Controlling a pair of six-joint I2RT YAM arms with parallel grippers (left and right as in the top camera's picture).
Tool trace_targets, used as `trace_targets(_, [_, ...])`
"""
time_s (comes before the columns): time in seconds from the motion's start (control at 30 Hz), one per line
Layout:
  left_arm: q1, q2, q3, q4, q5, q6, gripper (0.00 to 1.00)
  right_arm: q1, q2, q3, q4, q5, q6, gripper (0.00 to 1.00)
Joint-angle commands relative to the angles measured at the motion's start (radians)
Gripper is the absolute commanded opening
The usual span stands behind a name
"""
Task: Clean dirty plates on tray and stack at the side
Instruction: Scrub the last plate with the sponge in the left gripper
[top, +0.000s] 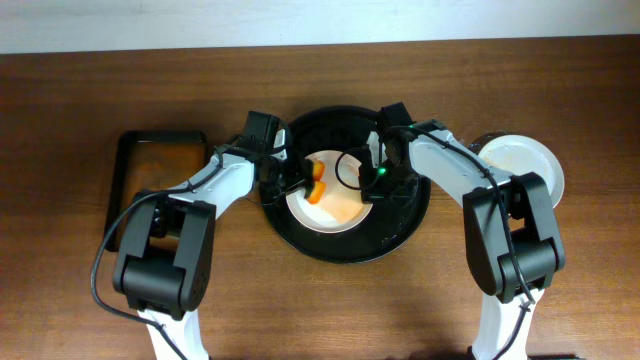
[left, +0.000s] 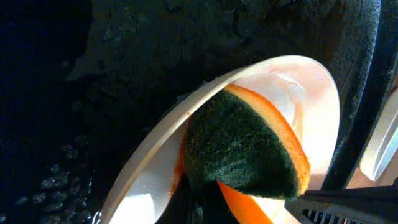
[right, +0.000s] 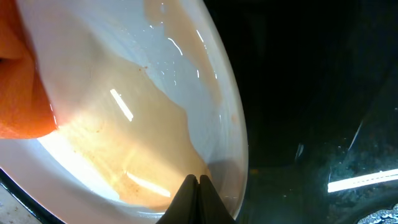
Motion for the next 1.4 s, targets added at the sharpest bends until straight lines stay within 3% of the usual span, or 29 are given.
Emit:
trace_targets(0.0, [0.013,-0.139,0.015,-0.034,-0.058,0.052,0.01,-0.003,0.010,-0.008,-0.033,0.070,0.006,0.13])
trace_targets(0.13, [0.013,-0.325,0.015,-0.180,-0.319,0.051,0.01,-0.003,-0.026,0.055,-0.074,0.068,0.006,0.18])
trace_targets(0.27, [0.013,-0.402,0.015,-0.274,-0.428,0.052,0.01,-0.003,-0.060,0.142,-0.131,0.072,-0.002,0.24])
trace_targets(0.37, [0.013,-0.402,0.013,-0.321,-0.444,0.052,0.01,-0.003,-0.064,0.196,-0.170,0.079,-0.009,0.25])
trace_targets(0.5, [0.013,-0.402,0.013,-0.357,-0.454,0.052,0.01,-0.005,-0.063,0.205,-0.226,0.260,0.003,0.31])
trace_targets(0.63, [0.013,-0.402,0.013,-0.365,-0.454,0.052,0.00,-0.003,-0.062,0.172,-0.233,0.262,0.003,0.31])
trace_targets(0.83, [0.013,-0.402,0.013,-0.369,-0.458,0.052,0.01,-0.003,-0.053,0.009,-0.071,0.137,0.003,0.32])
trace_targets(0.93, [0.013,-0.402,0.013,-0.368,-0.457,0.051,0.01,-0.003,-0.053,-0.030,-0.024,0.121,0.004,0.27])
trace_targets(1.0, [0.005,-0.402,0.013,-0.367,-0.457,0.052,0.01,-0.003,-0.053,-0.035,-0.023,0.122,0.015,0.06])
trace_targets(1.03, [-0.004,-0.401,0.013,-0.363,-0.457,0.060,0.01,-0.003,-0.053,-0.035,-0.026,0.123,0.031,0.04])
trace_targets(1.37, [-0.191,-0.251,0.013,-0.258,-0.457,0.082,0.01,-0.003,-0.053,-0.035,-0.037,0.123,0.052,0.04])
